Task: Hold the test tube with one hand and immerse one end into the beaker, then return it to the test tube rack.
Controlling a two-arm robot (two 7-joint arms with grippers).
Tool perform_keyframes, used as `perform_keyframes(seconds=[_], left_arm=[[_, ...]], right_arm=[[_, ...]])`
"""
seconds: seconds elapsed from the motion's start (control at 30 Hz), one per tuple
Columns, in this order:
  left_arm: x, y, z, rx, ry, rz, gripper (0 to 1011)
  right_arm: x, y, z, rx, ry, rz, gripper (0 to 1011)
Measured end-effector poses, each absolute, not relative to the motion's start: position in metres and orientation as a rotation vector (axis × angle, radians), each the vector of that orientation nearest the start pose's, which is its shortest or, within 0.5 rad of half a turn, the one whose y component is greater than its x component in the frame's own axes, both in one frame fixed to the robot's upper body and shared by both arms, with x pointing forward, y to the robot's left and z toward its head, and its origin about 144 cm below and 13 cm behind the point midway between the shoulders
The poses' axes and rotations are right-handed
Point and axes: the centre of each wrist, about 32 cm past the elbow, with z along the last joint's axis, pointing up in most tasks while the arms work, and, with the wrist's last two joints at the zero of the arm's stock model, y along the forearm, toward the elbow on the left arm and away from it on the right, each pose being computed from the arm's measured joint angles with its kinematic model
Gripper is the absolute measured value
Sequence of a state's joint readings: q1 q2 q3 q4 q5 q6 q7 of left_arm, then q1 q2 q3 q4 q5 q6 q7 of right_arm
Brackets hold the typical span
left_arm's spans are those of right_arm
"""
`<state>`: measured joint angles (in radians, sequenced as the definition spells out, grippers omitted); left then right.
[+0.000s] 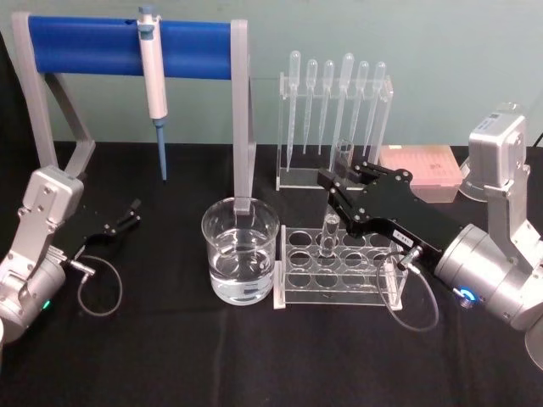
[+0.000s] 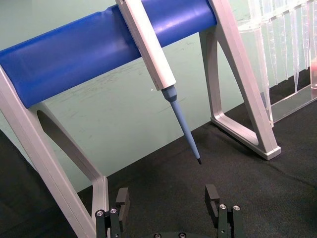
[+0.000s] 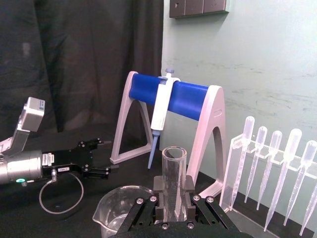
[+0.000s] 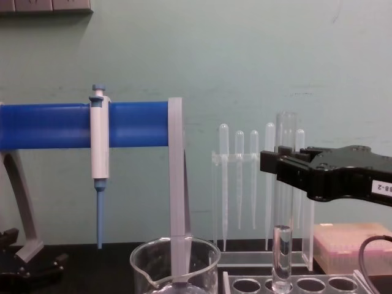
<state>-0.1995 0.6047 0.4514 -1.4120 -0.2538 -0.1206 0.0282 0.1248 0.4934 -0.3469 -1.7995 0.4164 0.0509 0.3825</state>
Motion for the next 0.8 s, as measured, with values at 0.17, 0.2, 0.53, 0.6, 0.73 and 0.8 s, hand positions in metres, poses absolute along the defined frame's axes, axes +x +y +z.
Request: perform_keyframes(seconds=[0.17,0.2,0.53,0.6,0.73,0.8], left_arm=[[0.489,0.310,1.140,0.304,-0.285,1.248,1000],[0.489,0.310,1.140,0.305,-0.285,1.248,1000],[0.489,0.310,1.140,0.304,-0.285,1.248,1000],[0.489,0.310,1.140,0.304,-0.285,1.248,1000],[0.489,0.310,1.140,0.304,-0.285,1.248,1000],[0.489,0.310,1.140,0.304,-0.285,1.248,1000]], right_arm=[[0.467,-0.237,1.226,0.012,-0.142,-0.783,225],[0.467,-0.237,1.225,0.013,-0.141,-0.783,225],[0.473,-0.238,1.219,0.006,-0.131,-0.792,225],[0.473,-0.238,1.218,0.004,-0.127,-0.794,225],[0.473,-0.238,1.214,0.002,-0.118,-0.793,225],[0.472,-0.238,1.212,0.001,-0.112,-0.793,225]])
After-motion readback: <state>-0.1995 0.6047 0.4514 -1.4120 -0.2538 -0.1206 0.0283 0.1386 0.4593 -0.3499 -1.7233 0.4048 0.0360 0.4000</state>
